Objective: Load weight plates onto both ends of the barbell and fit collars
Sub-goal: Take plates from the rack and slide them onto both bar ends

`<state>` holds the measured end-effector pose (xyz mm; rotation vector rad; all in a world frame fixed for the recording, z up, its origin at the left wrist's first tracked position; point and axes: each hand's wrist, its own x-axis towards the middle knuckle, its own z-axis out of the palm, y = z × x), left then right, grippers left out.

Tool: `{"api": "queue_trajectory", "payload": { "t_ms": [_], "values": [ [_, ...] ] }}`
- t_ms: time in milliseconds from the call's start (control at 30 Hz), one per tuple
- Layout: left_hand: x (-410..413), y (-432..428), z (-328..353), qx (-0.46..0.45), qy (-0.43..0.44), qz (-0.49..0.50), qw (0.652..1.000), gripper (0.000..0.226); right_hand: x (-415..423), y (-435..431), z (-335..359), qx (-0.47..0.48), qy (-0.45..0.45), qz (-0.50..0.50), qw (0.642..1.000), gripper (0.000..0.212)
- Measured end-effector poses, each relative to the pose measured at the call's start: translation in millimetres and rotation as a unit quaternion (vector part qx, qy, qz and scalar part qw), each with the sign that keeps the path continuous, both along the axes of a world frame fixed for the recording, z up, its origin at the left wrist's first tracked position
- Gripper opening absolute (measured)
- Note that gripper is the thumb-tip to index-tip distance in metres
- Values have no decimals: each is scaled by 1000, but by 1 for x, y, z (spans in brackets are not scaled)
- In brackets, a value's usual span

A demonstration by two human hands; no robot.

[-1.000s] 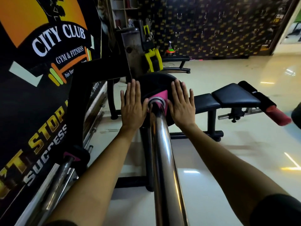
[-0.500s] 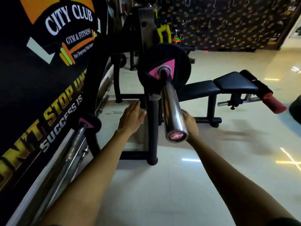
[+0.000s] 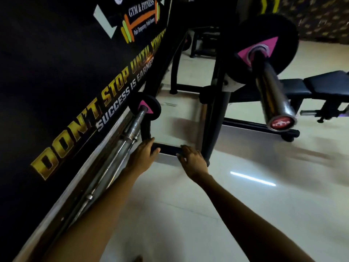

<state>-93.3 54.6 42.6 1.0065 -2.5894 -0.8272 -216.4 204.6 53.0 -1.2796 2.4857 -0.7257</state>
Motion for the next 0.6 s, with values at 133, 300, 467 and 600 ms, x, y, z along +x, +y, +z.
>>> {"api": "queue_trajectory", "payload": {
  "t_ms": [133,300,467,600],
  "values": [
    [39,-56,-8,3,-7,26,1000,49,29,-60,-19,17,-20,13,1000,49],
    [58,-148,-20,7,-21,8,1000,40,53,-148,-35,16,-37,-2,999,45],
    [39,-225,-39,47,-30,-16,998,41,57,-210,-52,34,-65,-47,996,47],
    [-3,-277,-47,107,-3,-7,994,45,28,-249,-60,30,-68,-78,994,44]
  ]
}}
